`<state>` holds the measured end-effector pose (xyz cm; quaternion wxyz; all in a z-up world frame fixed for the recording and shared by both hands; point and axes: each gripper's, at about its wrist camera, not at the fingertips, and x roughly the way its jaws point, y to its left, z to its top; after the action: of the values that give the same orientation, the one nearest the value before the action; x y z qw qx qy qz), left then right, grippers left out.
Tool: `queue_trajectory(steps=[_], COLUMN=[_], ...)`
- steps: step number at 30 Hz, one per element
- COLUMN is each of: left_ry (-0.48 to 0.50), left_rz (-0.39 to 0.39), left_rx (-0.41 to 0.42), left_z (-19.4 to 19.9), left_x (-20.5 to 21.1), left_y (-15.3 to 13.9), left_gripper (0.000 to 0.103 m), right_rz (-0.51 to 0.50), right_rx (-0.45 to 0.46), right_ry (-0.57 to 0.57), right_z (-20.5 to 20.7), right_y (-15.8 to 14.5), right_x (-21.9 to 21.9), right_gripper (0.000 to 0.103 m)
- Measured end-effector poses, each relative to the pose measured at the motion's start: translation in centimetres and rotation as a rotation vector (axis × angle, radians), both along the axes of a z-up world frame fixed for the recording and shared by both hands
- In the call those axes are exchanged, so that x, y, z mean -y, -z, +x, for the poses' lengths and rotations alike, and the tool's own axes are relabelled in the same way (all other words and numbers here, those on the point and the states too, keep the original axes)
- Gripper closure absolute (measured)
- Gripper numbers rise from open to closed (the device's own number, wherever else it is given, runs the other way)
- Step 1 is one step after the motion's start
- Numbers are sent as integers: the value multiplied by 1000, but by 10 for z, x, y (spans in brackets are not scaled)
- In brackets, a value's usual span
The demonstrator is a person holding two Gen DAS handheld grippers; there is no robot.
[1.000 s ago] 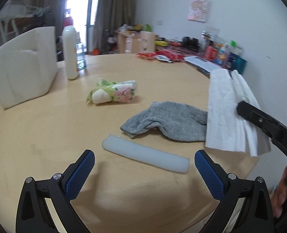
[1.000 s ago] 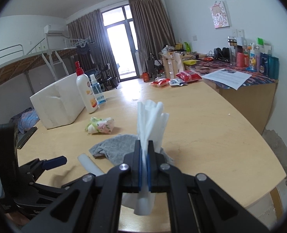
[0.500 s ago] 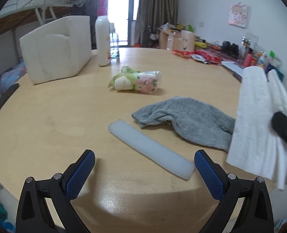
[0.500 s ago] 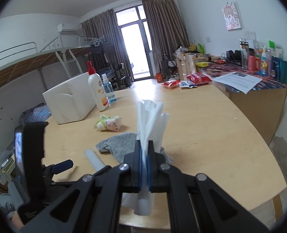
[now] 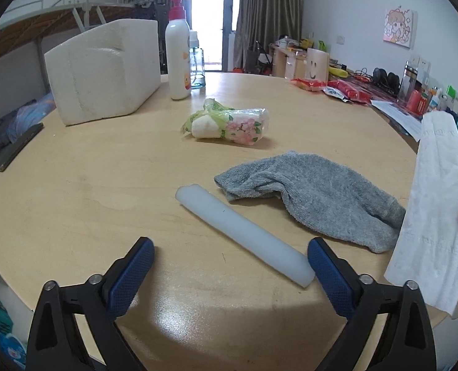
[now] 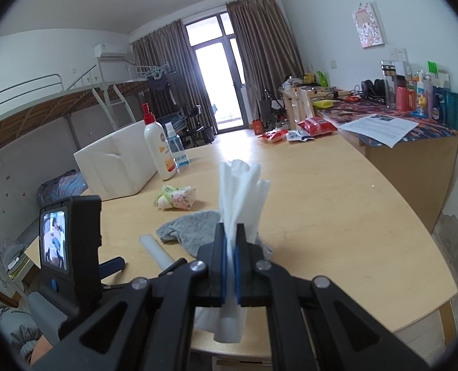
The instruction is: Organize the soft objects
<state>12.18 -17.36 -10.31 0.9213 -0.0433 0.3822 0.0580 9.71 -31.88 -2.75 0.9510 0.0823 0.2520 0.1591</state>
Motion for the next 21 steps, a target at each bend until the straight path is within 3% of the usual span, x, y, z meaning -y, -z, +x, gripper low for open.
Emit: queue_trajectory(steps=[2, 4, 7, 8, 18, 20, 21], left_ry=[3, 8, 27, 36, 180, 193, 209], left_rz=[-14, -38, -78, -91, -171, -199, -198], left_rx=[-1, 6, 14, 17, 32, 32, 41], left_z=[0, -1, -3, -4, -10, -10, -10], left_x=[-2, -6, -15, -16, -28, -28, -27], left_y=[-1, -5, -7, -8, -11, -13, -15], left_gripper=[29, 36, 64, 69, 91, 103, 103], right_rz=[3, 7, 14, 14, 13, 14, 13], right_rx=[1, 0, 4, 6, 9, 11, 12], right_ry=[1, 2, 1, 0, -16, -17, -18], right_z=[0, -1, -2, -2, 1, 1, 1], right_y=[0, 1, 1, 0, 1, 0, -1], right_x=[0, 0, 0, 0, -3, -5, -5], right_gripper=[97, 97, 97, 97, 97, 97, 97])
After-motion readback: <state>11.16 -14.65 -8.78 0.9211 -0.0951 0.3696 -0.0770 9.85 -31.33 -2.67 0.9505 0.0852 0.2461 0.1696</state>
